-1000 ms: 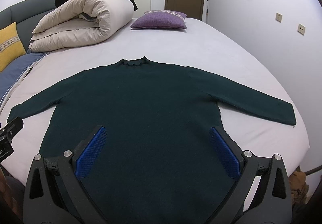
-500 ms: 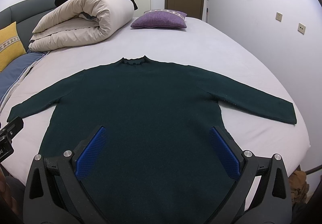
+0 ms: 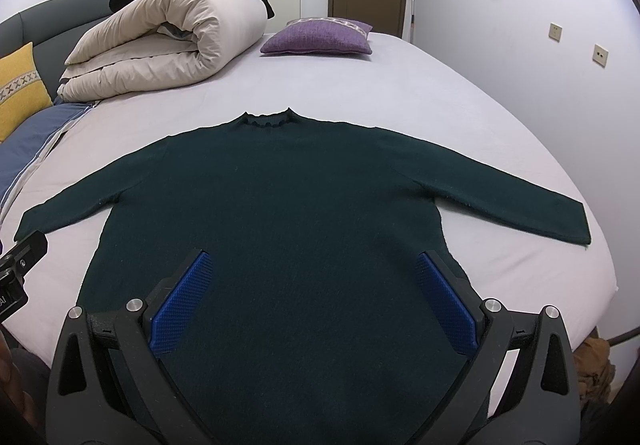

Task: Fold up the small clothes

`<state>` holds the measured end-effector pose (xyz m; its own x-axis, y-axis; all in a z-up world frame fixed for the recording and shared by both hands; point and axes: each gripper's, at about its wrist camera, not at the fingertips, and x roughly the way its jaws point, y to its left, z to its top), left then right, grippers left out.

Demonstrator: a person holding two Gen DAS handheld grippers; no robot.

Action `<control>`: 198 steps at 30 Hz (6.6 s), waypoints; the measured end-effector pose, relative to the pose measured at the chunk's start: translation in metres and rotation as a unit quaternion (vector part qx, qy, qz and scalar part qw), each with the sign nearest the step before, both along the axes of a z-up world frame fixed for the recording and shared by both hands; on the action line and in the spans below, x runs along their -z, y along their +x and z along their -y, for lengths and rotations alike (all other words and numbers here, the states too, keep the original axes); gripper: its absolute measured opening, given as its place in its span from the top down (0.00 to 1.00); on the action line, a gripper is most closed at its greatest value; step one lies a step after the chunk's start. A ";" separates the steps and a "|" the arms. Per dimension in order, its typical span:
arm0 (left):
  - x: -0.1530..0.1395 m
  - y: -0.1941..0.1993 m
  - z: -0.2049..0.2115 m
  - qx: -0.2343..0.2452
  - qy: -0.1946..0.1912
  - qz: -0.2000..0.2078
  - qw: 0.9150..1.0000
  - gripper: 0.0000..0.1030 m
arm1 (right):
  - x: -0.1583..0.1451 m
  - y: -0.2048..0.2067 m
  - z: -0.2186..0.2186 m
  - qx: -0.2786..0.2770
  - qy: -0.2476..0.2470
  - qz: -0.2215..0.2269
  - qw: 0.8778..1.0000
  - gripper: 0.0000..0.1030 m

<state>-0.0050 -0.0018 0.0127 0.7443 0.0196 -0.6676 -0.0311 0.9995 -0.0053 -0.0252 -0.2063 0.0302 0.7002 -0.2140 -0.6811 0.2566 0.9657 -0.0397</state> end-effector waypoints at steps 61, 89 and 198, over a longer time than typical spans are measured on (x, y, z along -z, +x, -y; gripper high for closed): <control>0.096 0.081 0.026 0.081 -0.218 -0.190 0.954 0.00 | 0.117 -0.101 0.492 0.338 0.424 0.176 0.822 0.37; 0.114 0.165 -0.068 0.085 -0.390 -0.129 0.908 0.00 | 0.074 0.217 0.021 -0.129 0.272 -0.012 0.954 0.85; 0.074 0.170 -0.069 0.028 -0.178 -0.073 0.981 0.46 | 0.106 0.080 0.315 0.160 0.203 0.002 0.966 0.73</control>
